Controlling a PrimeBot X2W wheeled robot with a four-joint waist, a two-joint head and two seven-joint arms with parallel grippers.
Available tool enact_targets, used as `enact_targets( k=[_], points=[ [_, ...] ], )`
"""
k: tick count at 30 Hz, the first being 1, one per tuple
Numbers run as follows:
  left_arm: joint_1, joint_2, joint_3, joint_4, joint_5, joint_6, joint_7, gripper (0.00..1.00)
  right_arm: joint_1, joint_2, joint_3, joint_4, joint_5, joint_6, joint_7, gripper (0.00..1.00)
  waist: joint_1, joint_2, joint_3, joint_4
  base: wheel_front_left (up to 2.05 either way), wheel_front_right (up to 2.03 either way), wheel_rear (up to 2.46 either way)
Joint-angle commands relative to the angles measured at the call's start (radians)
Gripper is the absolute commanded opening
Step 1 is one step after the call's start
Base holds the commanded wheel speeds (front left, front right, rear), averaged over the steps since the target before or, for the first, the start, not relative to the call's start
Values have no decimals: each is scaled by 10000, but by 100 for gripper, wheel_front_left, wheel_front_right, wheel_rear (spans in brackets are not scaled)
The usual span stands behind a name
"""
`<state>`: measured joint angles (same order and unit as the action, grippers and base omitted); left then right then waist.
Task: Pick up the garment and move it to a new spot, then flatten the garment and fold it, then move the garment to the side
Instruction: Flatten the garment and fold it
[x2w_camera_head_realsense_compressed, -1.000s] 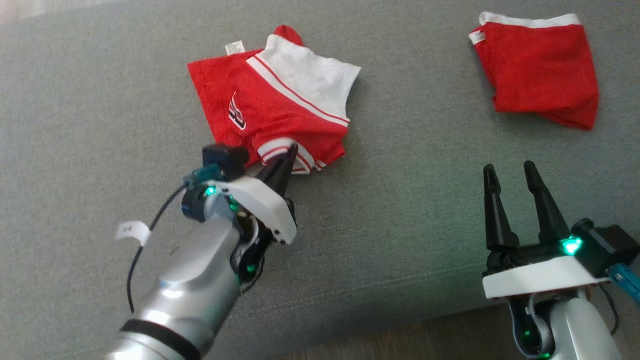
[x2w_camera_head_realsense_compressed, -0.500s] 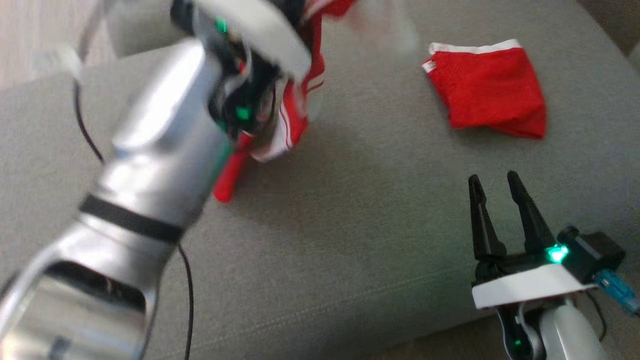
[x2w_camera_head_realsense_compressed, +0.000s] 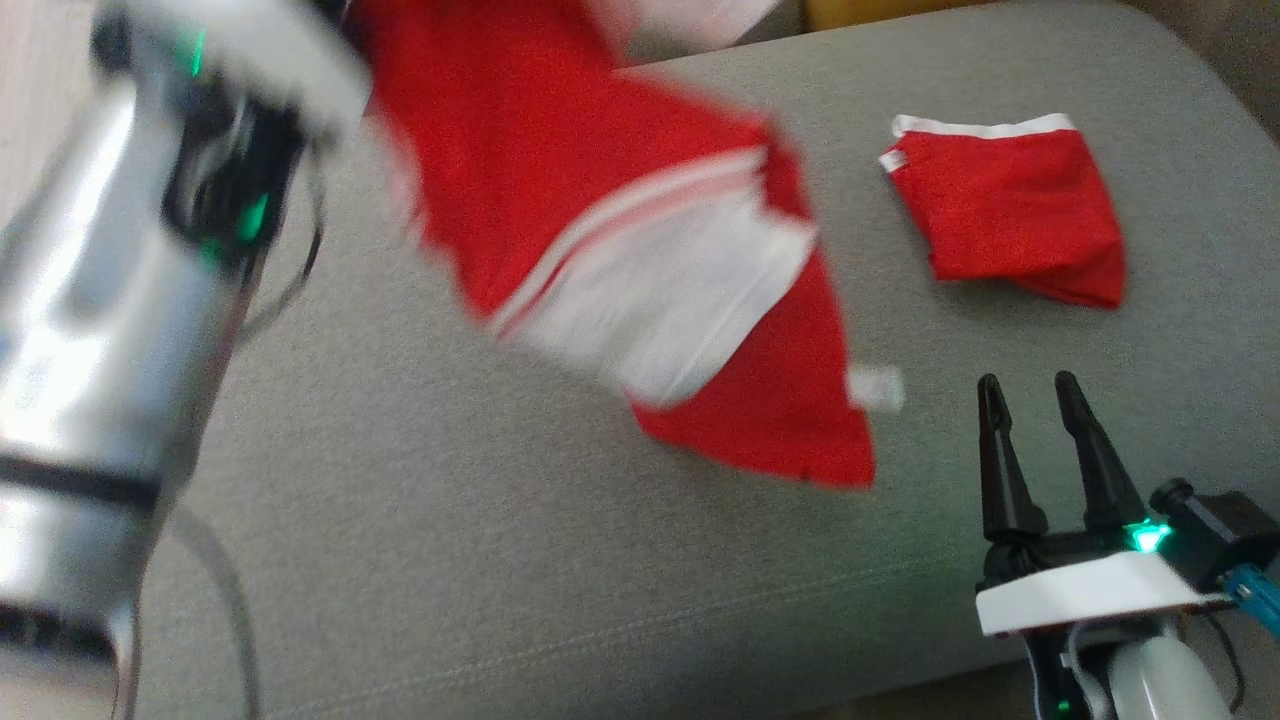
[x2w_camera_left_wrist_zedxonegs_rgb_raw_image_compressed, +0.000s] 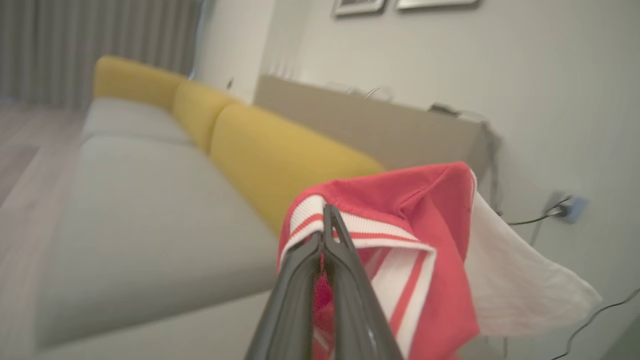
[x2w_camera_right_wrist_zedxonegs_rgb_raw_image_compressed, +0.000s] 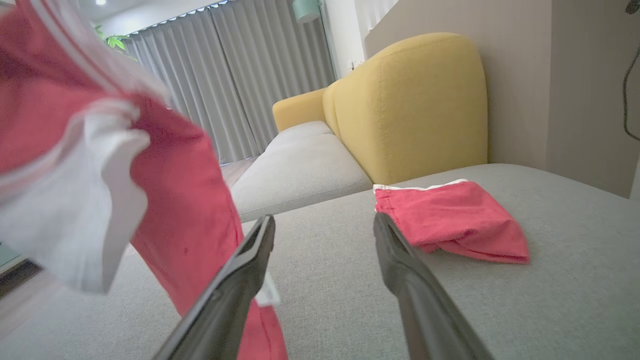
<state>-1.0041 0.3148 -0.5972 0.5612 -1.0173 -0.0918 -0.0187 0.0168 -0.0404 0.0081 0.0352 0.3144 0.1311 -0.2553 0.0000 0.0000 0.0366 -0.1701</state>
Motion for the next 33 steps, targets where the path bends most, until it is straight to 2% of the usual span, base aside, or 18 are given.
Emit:
enact_targets(
  k=[1,5,6,7,8,12,15,18,21,25,30,33],
  points=[
    [383,670,406,112,-113,90,17,0,-329,-98,241,-382,-150,-4,-65,100,0,0,202,286,0,0,0],
    [1320,1134,428,790,-26,118,-393,0,-404,-98,281,-347,-284,-4,-65,100,0,0,466,573,0,0,0],
    [1496,1222,433,1003,34,90,-612,33,-451,-98,316,-327,-340,-4,-65,100,0,0,564,652,0,0,0],
    [1599,1276,450,1217,83,62,-832,82,-501,-98,354,-309,-401,-4,-65,100,0,0,665,733,0,0,0],
    [1642,1275,513,1425,63,37,-1033,100,-555,-98,383,-304,-451,-4,-65,100,0,0,763,813,0,0,0],
    [1368,1319,668,1972,236,-63,-1827,100,-737,-98,486,-306,-615,-4,-65,100,0,0,1092,1076,0,0,0],
    [1150,1528,559,1840,1010,-48,-2291,100,-748,-98,464,-319,-665,-4,-65,100,0,0,1254,1305,0,0,0],
    [1441,1565,1005,1056,1767,494,-2417,100,-678,-98,426,-280,-695,-4,-65,100,0,0,1280,1549,0,0,0],
    [2819,1164,2051,-534,2110,964,-2425,100,-589,-98,297,-240,-711,-4,-65,100,0,0,1213,1750,0,0,0],
    [5440,340,2386,-2410,2356,1167,-2428,100,-561,-98,203,-185,-708,-4,-65,100,0,0,1160,1948,0,0,0],
    [7839,-501,1566,-3752,2386,1347,-2362,100,-594,-98,130,-200,-737,-4,-65,100,0,0,1221,2203,0,0,0],
    [8631,-833,869,-4216,2122,1231,-1771,100,-639,-98,90,-233,-774,-4,-65,100,0,0,1347,2327,0,0,0]
  ],
)
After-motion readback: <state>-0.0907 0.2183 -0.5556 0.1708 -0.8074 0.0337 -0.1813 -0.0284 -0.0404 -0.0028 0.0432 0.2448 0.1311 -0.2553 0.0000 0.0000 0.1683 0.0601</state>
